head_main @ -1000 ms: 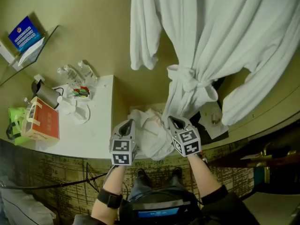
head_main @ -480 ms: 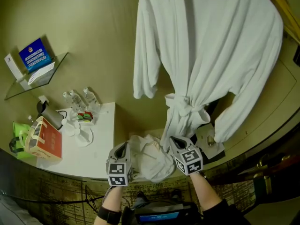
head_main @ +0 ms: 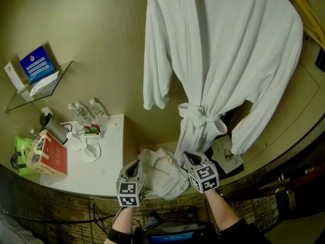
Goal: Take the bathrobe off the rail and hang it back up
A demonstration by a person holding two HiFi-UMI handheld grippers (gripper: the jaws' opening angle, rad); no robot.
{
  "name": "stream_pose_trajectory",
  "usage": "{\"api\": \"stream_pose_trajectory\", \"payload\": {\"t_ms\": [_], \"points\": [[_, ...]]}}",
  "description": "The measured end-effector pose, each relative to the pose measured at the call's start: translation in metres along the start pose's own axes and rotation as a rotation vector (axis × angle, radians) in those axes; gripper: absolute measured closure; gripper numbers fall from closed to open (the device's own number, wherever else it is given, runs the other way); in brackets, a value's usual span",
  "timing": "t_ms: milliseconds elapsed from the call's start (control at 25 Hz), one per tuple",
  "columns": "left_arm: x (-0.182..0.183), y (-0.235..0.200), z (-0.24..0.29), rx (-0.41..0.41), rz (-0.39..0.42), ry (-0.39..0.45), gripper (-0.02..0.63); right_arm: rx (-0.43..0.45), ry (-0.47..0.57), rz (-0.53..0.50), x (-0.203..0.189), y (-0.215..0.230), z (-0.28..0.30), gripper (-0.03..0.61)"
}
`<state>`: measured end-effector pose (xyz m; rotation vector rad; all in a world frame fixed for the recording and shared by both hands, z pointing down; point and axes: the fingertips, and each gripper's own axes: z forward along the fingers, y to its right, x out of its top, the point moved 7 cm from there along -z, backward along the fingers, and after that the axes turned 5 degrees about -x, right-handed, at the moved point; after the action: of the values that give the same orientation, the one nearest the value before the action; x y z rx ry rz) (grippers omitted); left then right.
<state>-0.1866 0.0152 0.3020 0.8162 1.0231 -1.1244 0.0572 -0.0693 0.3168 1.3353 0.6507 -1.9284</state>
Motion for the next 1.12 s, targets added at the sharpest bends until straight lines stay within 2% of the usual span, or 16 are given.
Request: {"api": "stream_pose_trajectory", "payload": {"t_ms": [360, 720, 800, 880, 1120], "points": [[0.046, 0.023, 0.010, -0.027, 0.089, 0.075, 0.613, -0.022, 0.080, -0.032, 0.035, 0.004, -0.016, 0.554], [0.169, 0.053, 0.054, -0.062, 0.315, 0.259, 0.608, -0.076, 0.297, -0.131, 0.153, 0.050, -0.038, 0.554], [0.199, 0.062, 0.059, -0.061, 0.357, 0.299, 0.571, -0.093, 0.344, -0.147, 0.176, 0.062, -0.046, 0.554], [0.230, 0.071, 0.062, -0.049, 0.404, 0.345, 0.571, -0.096, 0.392, -0.161, 0.200, 0.071, -0.056, 0.554], [0.341, 0.100, 0.064, 0.028, 0.574, 0.493, 0.480, -0.091, 0.573, -0.236, 0.284, 0.087, -0.098, 0.554]]}}
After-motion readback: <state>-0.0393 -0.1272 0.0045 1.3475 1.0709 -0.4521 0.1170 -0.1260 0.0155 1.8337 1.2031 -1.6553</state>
